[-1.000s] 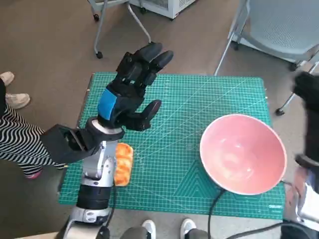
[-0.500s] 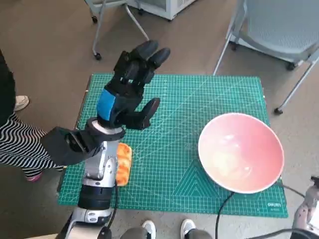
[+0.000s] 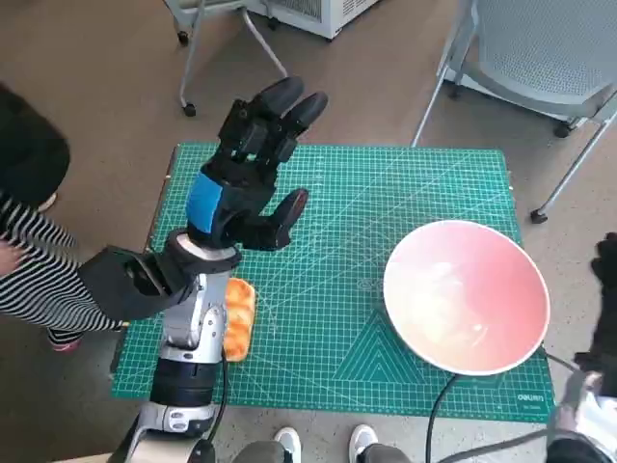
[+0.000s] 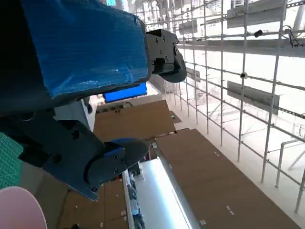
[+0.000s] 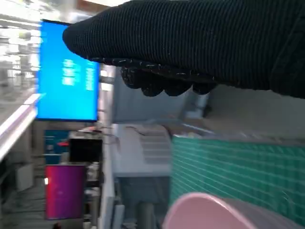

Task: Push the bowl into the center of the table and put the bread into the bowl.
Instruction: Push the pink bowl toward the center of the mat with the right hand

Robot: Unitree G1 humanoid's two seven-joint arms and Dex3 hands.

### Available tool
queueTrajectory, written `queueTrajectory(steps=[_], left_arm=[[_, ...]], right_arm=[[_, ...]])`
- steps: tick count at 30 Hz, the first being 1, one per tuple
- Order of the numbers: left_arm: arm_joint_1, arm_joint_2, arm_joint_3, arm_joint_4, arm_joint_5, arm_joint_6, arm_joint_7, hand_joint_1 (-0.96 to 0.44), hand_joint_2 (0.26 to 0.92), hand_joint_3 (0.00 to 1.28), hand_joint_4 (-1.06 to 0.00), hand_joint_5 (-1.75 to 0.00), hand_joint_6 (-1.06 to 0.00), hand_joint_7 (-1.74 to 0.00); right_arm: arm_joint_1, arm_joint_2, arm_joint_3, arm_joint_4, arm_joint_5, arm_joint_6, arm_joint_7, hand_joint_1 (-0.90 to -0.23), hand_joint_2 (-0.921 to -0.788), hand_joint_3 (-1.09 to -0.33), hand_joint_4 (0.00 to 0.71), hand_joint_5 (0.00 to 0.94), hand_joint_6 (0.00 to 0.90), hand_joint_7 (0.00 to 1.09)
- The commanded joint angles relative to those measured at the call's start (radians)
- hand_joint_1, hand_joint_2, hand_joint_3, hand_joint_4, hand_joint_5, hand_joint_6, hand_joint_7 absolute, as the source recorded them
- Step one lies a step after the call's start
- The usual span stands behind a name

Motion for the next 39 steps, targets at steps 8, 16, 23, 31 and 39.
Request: queueTrajectory(steps=[8,16,23,31,39], left_arm=[[0.002,0.016,0.005,0.006,0.006,-0.012,-0.011,-0.18,0.609,0.88,0.00,-0.47,0.00,-0.61],[0.006,0.030,0.019,0.004,-0.009,-0.003,-0.021,-0.18,0.614,0.87,0.00,-0.50,0.00,-0.63],[0.013,0.035,0.024,0.003,-0.009,-0.011,-0.018,-0.18,0.616,0.86,0.00,-0.51,0.00,-0.64],[0.019,0.040,0.032,0.002,-0.011,-0.019,-0.024,-0.19,0.634,0.81,0.00,-0.52,0.00,-0.64],[0.021,0.042,0.038,0.006,-0.009,-0.021,-0.028,-0.19,0.648,0.78,0.00,-0.54,0.00,-0.64]], right_arm=[[-0.073,0.092,0.033,0.131,0.024,0.056,0.048,-0.576,-0.921,-0.841,0.173,0.006,0.124,0.40],[-0.116,0.140,0.039,0.150,0.039,0.076,0.100,-0.566,-0.921,-0.854,0.173,0.004,0.131,0.39],[-0.157,0.171,0.039,0.150,0.058,0.099,0.150,-0.554,-0.921,-0.863,0.177,0.005,0.134,0.38],[-0.205,0.200,0.049,0.146,0.064,0.117,0.179,-0.574,-0.921,-0.858,0.174,0.002,0.127,0.38],[-0.257,0.225,0.062,0.148,0.060,0.139,0.182,-0.579,-0.921,-0.864,0.172,0.001,0.127,0.38]])
